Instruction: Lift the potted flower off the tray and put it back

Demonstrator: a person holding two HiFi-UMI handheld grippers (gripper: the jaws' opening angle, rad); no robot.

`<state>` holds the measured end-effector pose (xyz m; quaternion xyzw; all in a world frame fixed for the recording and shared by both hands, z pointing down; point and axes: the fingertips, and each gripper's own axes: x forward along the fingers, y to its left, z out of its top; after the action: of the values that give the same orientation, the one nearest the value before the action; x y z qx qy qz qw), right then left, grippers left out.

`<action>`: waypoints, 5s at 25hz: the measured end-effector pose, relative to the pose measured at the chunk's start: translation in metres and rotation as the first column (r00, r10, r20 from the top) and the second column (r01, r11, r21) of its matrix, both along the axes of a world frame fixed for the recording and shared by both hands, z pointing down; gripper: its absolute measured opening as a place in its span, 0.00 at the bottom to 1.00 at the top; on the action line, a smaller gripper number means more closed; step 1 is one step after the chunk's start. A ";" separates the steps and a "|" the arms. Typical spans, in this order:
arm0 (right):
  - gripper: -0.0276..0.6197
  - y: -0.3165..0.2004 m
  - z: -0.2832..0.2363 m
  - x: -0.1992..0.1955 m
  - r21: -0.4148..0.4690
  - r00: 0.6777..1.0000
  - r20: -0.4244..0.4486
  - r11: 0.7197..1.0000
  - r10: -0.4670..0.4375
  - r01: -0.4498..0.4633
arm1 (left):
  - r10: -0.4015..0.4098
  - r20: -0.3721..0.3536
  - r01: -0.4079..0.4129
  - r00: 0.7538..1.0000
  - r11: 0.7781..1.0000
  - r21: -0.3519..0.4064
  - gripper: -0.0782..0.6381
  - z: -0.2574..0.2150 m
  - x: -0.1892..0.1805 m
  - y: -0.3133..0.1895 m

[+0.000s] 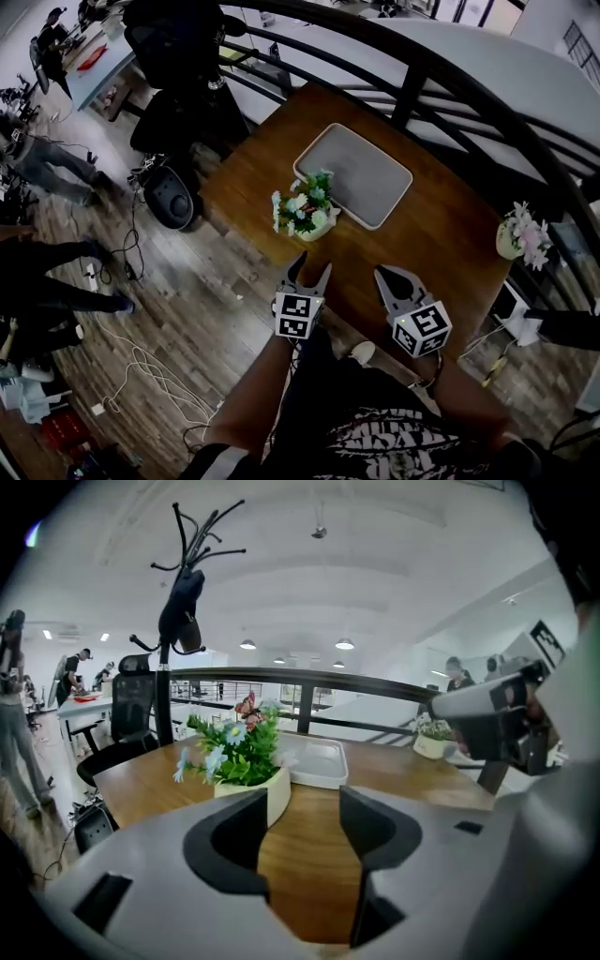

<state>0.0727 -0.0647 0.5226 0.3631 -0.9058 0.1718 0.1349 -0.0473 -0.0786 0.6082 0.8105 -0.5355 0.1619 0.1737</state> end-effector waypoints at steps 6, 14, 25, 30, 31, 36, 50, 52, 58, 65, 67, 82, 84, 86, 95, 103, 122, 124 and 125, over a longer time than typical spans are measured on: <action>0.03 -0.022 0.001 -0.014 -0.018 1.000 -0.024 1.000 0.010 -0.011 | 0.021 -0.013 -0.021 1.000 0.999 -0.042 0.63 0.036 -0.019 -0.031; 0.03 -0.035 0.014 -0.025 -0.051 0.999 -0.048 0.998 0.018 -0.020 | 0.040 0.044 -0.038 0.998 0.999 -0.026 0.80 0.062 -0.040 -0.073; 0.03 -0.036 0.027 -0.041 -0.089 0.999 -0.050 0.996 0.018 -0.023 | 0.117 0.054 -0.118 0.992 0.993 0.013 0.82 0.077 -0.036 -0.116; 0.03 -0.039 0.032 -0.039 -0.103 0.998 -0.050 0.994 0.036 -0.041 | 0.121 0.058 -0.121 0.991 0.993 -0.004 0.82 0.089 -0.029 -0.119; 0.03 -0.039 0.033 -0.040 -0.107 0.998 -0.047 0.993 0.037 -0.042 | 0.118 0.062 -0.117 0.991 0.993 -0.009 0.82 0.091 -0.029 -0.120; 0.03 -0.038 0.038 -0.041 -0.123 0.998 -0.046 0.991 0.037 -0.043 | 0.115 0.086 -0.114 0.990 0.993 -0.019 0.82 0.092 -0.031 -0.123; 0.03 -0.046 0.018 -0.028 -0.091 0.996 -0.048 0.993 0.069 -0.073 | 0.125 0.088 -0.126 0.988 0.992 0.007 0.82 0.075 -0.034 -0.106; 0.03 -0.051 0.013 -0.033 -0.086 0.996 -0.046 0.993 0.071 -0.075 | 0.131 0.093 -0.132 0.987 0.991 0.008 0.82 0.071 -0.038 -0.107; 0.03 -0.058 0.004 -0.036 -0.068 0.996 -0.044 0.994 0.078 -0.081 | 0.111 0.066 -0.115 0.992 0.992 0.059 0.82 0.045 -0.045 -0.119; 0.03 -0.077 -0.007 -0.032 -0.039 0.989 -0.044 0.989 0.142 -0.143 | 0.147 0.042 -0.151 0.988 0.984 0.098 0.82 0.009 -0.039 -0.180; 0.03 -0.078 -0.010 -0.026 -0.037 0.983 -0.040 0.983 0.178 -0.179 | 0.159 0.041 -0.162 0.986 0.981 0.108 0.82 0.001 -0.034 -0.195; 0.03 -0.124 -0.016 0.006 0.020 0.952 -0.028 0.952 0.306 -0.306 | 0.269 0.068 -0.275 0.961 0.957 0.094 0.82 0.032 0.020 -0.277; 0.03 -0.130 -0.017 0.005 0.028 0.950 -0.019 0.950 0.312 -0.311 | 0.271 0.073 -0.277 0.960 0.956 0.094 0.82 0.037 0.021 -0.282; 0.03 -0.134 -0.019 0.002 0.031 0.949 -0.016 0.949 0.314 -0.314 | 0.271 0.083 -0.278 0.959 0.957 0.084 0.82 0.044 0.020 -0.286; 0.03 -0.139 -0.024 0.012 0.010 0.929 0.018 0.929 0.369 -0.369 | 0.302 0.201 -0.310 0.932 0.951 0.005 0.82 0.065 0.022 -0.290; 0.03 -0.120 -0.036 0.023 0.025 0.935 0.019 0.935 0.354 -0.354 | 0.254 0.202 -0.260 0.946 0.965 0.007 0.82 0.057 0.016 -0.263; 0.03 -0.074 -0.067 0.040 0.067 0.966 0.080 0.965 0.246 -0.252 | 0.087 -0.116 -0.078 0.989 0.993 0.087 0.32 -0.073 0.017 -0.118; 0.03 -0.065 -0.075 0.044 0.080 0.969 0.089 0.968 0.230 -0.238 | 0.080 -0.168 -0.064 0.982 0.993 0.104 0.23 -0.095 0.027 -0.107; 0.03 -0.061 -0.078 0.047 0.087 0.970 0.093 0.969 0.223 -0.231 | 0.077 -0.193 -0.057 0.978 0.992 0.109 0.19 -0.106 0.033 -0.101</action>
<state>0.1198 -0.1257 0.4442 0.4633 -0.8702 0.1569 0.0590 -0.0147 -0.1800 0.5027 0.8480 -0.4956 0.0590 0.1784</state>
